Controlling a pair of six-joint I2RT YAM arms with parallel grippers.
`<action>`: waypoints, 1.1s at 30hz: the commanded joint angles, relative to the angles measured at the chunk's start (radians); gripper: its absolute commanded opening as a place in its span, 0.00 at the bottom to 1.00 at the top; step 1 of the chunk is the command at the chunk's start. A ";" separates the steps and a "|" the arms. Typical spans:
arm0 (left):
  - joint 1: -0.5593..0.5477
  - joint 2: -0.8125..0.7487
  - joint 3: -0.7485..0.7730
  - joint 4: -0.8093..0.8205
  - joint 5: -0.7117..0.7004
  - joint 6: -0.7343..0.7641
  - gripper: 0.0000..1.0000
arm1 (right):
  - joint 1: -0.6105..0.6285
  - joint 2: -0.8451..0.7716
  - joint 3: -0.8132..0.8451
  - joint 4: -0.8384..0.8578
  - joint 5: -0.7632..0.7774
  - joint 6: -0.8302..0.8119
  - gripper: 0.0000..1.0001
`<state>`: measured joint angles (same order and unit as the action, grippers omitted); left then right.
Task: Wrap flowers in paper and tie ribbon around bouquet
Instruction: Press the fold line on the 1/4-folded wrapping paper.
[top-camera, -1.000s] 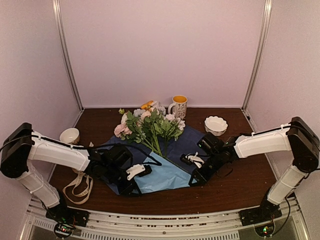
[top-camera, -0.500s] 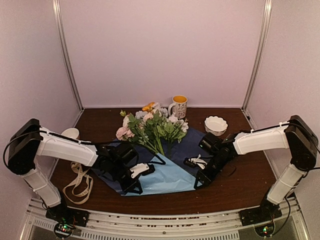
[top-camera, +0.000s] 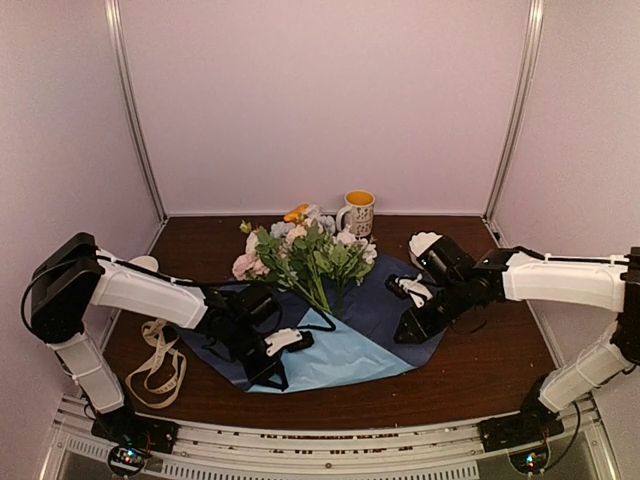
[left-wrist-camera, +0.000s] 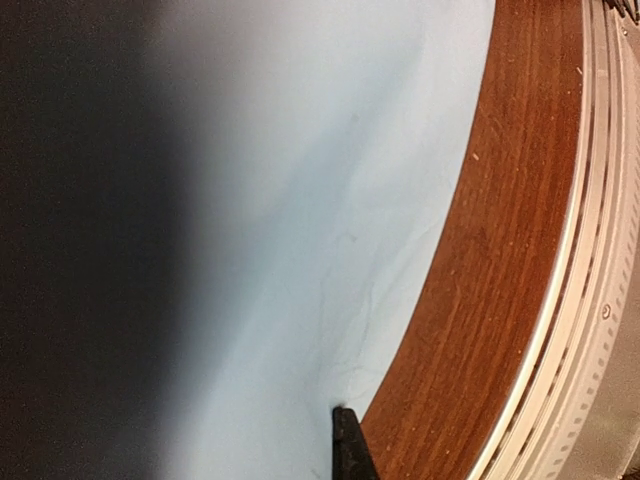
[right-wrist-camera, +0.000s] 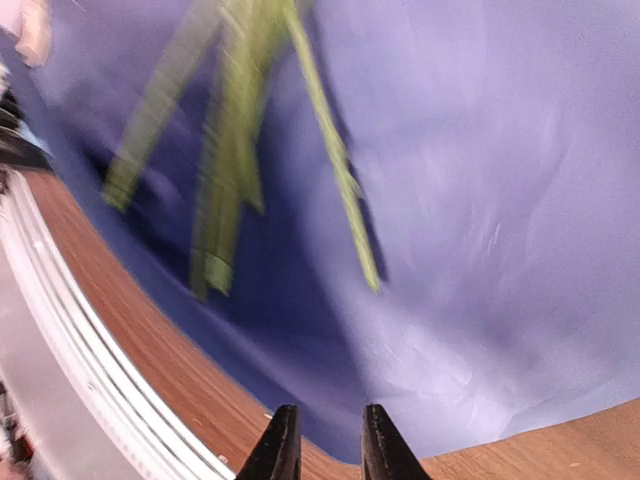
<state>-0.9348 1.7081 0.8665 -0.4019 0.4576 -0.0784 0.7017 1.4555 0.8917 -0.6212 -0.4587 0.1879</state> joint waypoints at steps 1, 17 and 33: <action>0.012 0.024 -0.010 -0.012 0.041 0.016 0.00 | 0.119 -0.102 0.018 0.162 0.074 0.112 0.21; 0.031 -0.009 -0.019 -0.020 0.037 -0.017 0.15 | 0.244 0.151 -0.109 0.488 0.086 0.261 0.08; 0.097 -0.019 -0.048 -0.060 0.079 -0.123 0.00 | 0.241 0.131 -0.116 0.330 0.220 0.207 0.10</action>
<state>-0.8551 1.6825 0.8433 -0.4625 0.5076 -0.1474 0.9463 1.6123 0.7586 -0.2028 -0.3183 0.4358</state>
